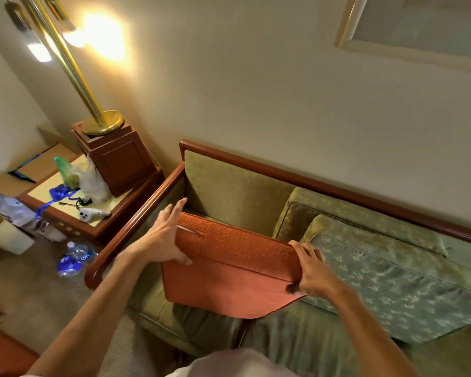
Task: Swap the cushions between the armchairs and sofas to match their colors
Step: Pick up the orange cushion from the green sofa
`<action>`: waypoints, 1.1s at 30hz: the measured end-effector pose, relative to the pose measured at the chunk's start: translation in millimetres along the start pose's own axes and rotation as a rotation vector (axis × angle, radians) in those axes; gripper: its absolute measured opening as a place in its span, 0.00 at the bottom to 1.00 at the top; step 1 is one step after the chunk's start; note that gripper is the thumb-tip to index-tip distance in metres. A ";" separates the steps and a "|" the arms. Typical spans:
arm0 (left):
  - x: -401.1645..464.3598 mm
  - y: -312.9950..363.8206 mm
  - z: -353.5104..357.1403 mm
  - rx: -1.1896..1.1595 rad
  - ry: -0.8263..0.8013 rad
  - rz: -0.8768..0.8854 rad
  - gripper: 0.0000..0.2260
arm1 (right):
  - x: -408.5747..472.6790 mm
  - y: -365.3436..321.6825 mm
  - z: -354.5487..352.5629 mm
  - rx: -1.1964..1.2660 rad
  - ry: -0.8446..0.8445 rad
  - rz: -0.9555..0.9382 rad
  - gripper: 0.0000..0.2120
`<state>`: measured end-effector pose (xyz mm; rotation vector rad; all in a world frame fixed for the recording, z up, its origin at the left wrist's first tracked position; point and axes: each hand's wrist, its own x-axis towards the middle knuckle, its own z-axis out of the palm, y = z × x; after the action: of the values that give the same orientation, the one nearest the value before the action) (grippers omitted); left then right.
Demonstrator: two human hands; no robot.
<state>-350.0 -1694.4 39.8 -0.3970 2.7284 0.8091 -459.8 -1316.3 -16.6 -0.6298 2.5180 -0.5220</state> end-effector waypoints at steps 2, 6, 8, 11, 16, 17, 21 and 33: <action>2.2 37.3 17.6 0.256 0.035 0.062 0.65 | -0.9 -4.4 3.1 0.005 0.004 -0.029 0.58; 4.2 120.7 98.9 0.526 -0.066 0.221 0.61 | -4.5 -19.1 12.9 0.044 0.048 -0.053 0.58; 3.7 147.9 130.5 0.553 -0.055 0.278 0.59 | -10.0 -20.0 23.2 0.116 0.103 -0.026 0.60; 2.1 163.2 147.9 0.551 0.030 0.381 0.54 | -22.7 -13.9 28.8 0.182 0.176 -0.003 0.56; -8.9 160.4 118.5 0.374 0.180 0.479 0.47 | -44.8 -38.1 -1.2 0.128 0.275 -0.127 0.48; -11.5 158.3 104.5 0.343 0.191 0.480 0.48 | -48.7 -49.7 -12.6 0.101 0.313 -0.176 0.47; -24.7 136.6 49.0 0.213 0.182 0.484 0.53 | -52.8 -96.0 -43.4 0.075 0.382 -0.325 0.50; 10.8 74.9 41.9 0.075 -0.010 0.231 0.59 | 18.5 -93.7 15.7 0.195 0.209 -0.194 0.63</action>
<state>-377.6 -1612.4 39.0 -0.0622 2.8200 0.7584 -434.6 -1406.6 7.6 -0.7839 2.5674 -0.9362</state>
